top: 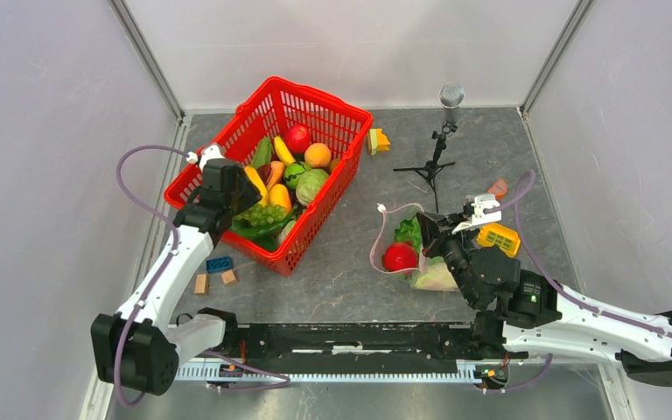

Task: Place the food in the zip-top bag and seal the zipper
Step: Pick up the fake fruit from the bin, then place the fake fruit in the zipper food storage bag.

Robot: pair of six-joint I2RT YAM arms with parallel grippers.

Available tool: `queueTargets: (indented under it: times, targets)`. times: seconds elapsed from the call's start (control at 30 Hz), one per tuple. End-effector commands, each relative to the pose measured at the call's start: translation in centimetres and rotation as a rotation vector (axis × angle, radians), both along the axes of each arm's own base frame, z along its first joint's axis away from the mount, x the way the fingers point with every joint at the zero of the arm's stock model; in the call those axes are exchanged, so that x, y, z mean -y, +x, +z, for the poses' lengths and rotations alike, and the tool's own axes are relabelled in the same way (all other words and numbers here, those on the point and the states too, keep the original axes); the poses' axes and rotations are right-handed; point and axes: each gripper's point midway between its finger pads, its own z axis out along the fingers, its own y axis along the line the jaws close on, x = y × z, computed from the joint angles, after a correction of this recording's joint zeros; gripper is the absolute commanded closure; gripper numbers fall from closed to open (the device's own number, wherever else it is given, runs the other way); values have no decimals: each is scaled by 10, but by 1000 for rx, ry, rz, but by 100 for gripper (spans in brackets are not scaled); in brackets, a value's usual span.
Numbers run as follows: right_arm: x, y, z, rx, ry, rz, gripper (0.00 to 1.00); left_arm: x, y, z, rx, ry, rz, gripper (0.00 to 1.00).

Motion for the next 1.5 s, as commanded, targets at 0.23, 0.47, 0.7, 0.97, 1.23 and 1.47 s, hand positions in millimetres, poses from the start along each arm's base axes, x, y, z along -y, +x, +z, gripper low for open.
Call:
queueTargets:
  times: [0.23, 0.47, 0.7, 0.97, 1.23, 1.47]
  targets:
    - [0, 2, 14, 18, 71, -17, 97, 15, -8, 107, 284, -36, -142, 98]
    - [0, 2, 16, 21, 84, -21, 97, 13, -20, 138, 358, -18, -170, 98]
    - [-2, 3, 19, 24, 88, -16, 97, 25, -25, 161, 405, -56, -232, 98]
    - [-6, 3, 16, 24, 114, -13, 97, 60, -41, 194, 465, -176, -413, 98]
    - [-15, 2, 18, 28, 139, 20, 98, 100, -59, 221, 517, -331, -628, 98]
    - [-32, 3, 19, 26, 172, 51, 98, 125, -78, 237, 558, -432, -779, 98]
